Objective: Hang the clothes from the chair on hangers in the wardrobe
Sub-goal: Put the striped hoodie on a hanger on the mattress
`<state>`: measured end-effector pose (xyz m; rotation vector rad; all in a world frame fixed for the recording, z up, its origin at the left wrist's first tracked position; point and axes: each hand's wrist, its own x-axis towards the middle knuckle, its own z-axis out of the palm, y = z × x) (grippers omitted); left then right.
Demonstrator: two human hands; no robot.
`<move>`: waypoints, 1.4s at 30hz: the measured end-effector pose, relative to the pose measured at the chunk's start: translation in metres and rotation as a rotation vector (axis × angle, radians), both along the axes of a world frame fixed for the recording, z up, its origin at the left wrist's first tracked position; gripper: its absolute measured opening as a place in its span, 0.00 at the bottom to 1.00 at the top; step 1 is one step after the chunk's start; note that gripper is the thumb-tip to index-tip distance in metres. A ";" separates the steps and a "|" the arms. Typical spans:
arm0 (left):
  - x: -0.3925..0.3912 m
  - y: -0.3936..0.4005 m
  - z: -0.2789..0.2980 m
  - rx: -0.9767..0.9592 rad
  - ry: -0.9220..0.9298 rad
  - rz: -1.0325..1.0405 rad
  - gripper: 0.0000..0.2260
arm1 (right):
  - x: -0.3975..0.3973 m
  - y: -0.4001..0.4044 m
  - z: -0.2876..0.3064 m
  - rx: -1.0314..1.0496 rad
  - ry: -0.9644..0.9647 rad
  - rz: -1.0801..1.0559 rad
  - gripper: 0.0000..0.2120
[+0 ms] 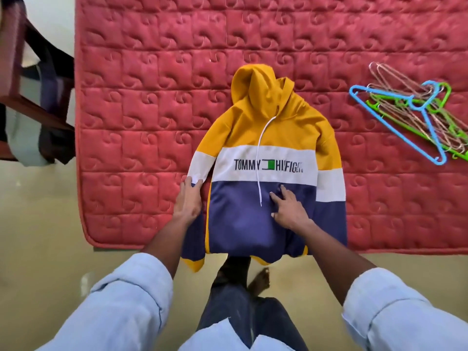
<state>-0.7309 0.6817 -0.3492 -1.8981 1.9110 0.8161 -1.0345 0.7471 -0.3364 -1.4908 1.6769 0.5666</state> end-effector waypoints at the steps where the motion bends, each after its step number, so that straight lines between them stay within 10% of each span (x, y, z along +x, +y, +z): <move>1: 0.006 0.000 0.000 -0.039 -0.020 -0.017 0.24 | -0.002 0.006 -0.005 0.014 0.004 0.029 0.36; 8: 0.022 -0.009 0.004 -0.254 -0.287 0.105 0.22 | -0.012 0.022 -0.016 -0.150 -0.003 0.078 0.37; 12: -0.034 0.040 0.003 -0.225 -0.048 0.079 0.23 | 0.005 0.055 -0.015 -0.564 0.041 -0.400 0.23; 17: -0.064 0.114 -0.019 -0.112 -0.096 0.553 0.20 | 0.000 0.111 -0.026 -0.420 0.190 -1.012 0.31; 24: -0.045 0.145 -0.027 -0.303 0.179 0.937 0.09 | -0.029 0.137 -0.039 -0.503 -0.054 -1.081 0.07; 32: -0.033 0.164 -0.023 -0.166 -0.078 1.035 0.14 | -0.056 0.167 -0.008 -0.406 0.224 -1.081 0.14; 36: -0.059 0.176 -0.022 -0.358 -0.241 0.670 0.14 | -0.035 0.161 -0.002 -0.450 0.480 -0.656 0.23; 42: -0.092 0.119 -0.023 -0.354 0.136 -0.254 0.25 | -0.005 0.096 -0.004 -0.621 -0.082 -0.290 0.23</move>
